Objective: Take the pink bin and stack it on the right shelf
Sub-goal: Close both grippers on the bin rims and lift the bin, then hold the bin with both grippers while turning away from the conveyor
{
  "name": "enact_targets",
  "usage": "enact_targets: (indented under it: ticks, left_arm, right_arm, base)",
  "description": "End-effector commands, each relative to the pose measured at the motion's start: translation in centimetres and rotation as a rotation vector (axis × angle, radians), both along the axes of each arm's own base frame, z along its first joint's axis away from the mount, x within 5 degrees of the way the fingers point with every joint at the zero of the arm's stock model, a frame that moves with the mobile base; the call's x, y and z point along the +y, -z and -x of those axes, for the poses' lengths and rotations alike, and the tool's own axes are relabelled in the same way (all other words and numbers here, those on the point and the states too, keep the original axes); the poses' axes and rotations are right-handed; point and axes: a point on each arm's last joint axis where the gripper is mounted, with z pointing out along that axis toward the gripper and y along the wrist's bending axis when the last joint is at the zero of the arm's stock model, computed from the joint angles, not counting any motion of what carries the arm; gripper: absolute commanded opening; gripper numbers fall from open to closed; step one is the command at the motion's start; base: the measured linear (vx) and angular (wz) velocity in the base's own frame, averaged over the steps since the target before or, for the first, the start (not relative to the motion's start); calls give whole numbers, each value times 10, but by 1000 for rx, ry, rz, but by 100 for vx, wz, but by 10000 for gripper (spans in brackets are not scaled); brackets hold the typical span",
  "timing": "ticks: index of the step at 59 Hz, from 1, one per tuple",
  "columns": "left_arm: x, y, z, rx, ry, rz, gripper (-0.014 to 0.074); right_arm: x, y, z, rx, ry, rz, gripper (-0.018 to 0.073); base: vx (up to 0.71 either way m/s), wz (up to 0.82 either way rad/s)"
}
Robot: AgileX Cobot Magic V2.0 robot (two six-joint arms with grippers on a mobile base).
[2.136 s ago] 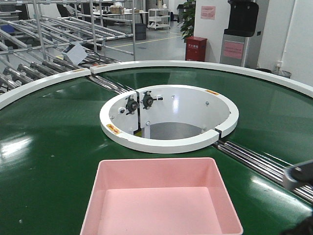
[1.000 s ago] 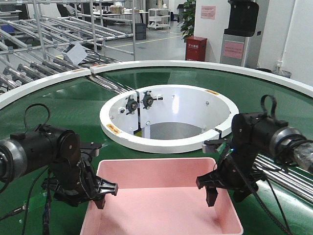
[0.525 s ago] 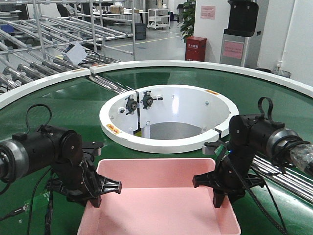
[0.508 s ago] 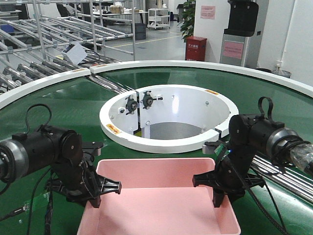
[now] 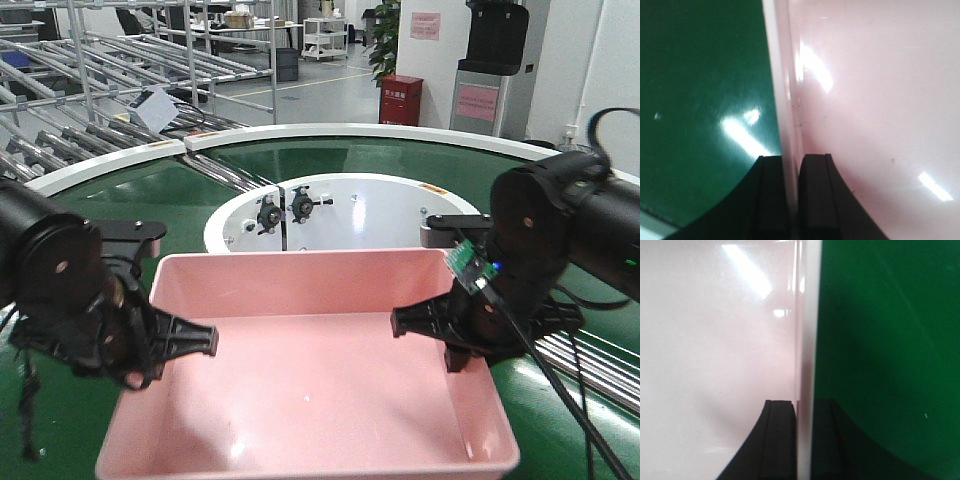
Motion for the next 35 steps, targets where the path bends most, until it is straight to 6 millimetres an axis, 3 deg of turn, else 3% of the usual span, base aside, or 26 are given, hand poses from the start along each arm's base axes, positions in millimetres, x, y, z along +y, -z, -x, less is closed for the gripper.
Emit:
enact_targets:
  ticks: [1, 11, 18, 25, 35]
  left_arm:
    - [5, -28, 33, -133, -7, 37, 56]
    - [5, -33, 80, -196, 13, 117, 56]
    - [6, -31, 103, -205, 42, 153, 57]
    - [7, -30, 112, -218, 46, 174, 57]
    - [7, -32, 112, -247, 53, 174, 57]
  right_arm:
    - [-9, -33, 31, -168, 22, -2, -6]
    - [-8, -32, 80, -216, 14, 1, -3]
    - [-9, -24, 107, -219, 12, 1, -1]
    - [-12, -20, 120, -227, 27, -6, -1]
    - [-14, -20, 123, -242, 26, -11, -1]
  base:
    - [0, 0]
    - [0, 0]
    - [0, 0]
    - [0, 0]
    - [0, 0]
